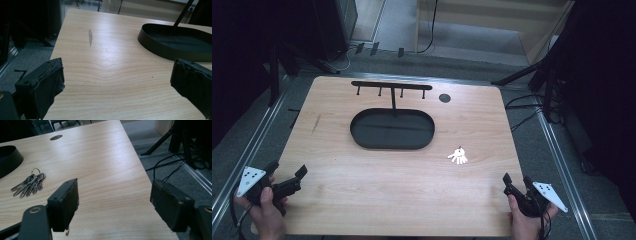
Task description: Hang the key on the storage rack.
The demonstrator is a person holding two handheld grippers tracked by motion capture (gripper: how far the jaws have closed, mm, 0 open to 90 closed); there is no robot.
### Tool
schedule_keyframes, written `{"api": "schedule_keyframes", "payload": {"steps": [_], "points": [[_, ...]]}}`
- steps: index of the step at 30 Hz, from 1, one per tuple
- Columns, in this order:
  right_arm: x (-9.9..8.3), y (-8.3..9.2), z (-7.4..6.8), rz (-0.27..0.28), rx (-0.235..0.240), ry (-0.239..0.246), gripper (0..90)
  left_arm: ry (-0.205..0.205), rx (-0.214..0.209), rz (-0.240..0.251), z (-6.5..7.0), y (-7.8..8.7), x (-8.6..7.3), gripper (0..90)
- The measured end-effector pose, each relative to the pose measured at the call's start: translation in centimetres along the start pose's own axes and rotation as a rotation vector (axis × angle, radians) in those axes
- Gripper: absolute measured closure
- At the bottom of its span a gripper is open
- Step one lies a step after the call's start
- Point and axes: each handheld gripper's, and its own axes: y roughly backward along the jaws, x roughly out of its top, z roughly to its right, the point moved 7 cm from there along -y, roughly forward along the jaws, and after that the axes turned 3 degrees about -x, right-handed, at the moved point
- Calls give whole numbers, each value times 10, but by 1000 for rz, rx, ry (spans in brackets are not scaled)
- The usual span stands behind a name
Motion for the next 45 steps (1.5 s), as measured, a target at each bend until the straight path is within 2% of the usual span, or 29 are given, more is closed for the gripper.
{"api": "schedule_keyframes", "payload": {"steps": [3,6,11,12,13,15,16,17,20,24,26,33,34,37,38,40,41,42,44,45], "points": [[0,0,-1,-3,-6,8,254,0,-1,0,0,0,0,0],[0,1,-4,11,-21,40,282,-7,-2,-6,0,0,0,0],[0,1,-11,-6,-3,55,306,-22,4,-16,2,-1,-1,0],[2,2,-18,-13,8,58,329,-28,5,-19,2,-1,-1,0],[2,2,-18,-13,8,58,329,-28,5,-19,2,-1,-1,0],[5,3,-26,-26,37,67,345,-32,7,-22,3,-2,-1,0],[8,3,-35,-34,48,89,345,-32,8,-19,3,-2,-1,0],[8,3,-35,-34,48,89,345,-36,9,-21,3,-2,-1,0],[15,0,-47,-52,56,132,349,-40,11,-24,3,-2,-1,0],[20,-3,-57,-70,68,124,352,-47,12,-35,4,-4,-1,0],[23,-5,-64,-85,74,137,354,-49,16,-43,4,-5,-2,0],[38,-13,-93,-155,88,201,354,-56,22,-45,5,-5,-2,0],[42,-15,-101,-177,95,206,355,-58,23,-44,5,-5,-2,0],[45,-18,-109,-204,100,202,355,-61,15,-52,6,-5,-2,0],[47,-23,-118,-244,114,201,355,-59,12,-53,6,-5,-2,0],[47,-26,-122,-264,120,206,354,-57,10,-63,5,-6,-2,0],[46,-32,-127,-306,129,213,352,-54,7,-66,5,-6,-2,0],[43,-40,-133,-377,127,238,349,-49,5,-73,5,-7,-3,0],[41,-49,-140,-443,129,241,345,-50,2,-76,5,-7,-3,0],[41,-49,-140,-443,129,241,345,-52,1,-81,5,-8,-3,0]]}}
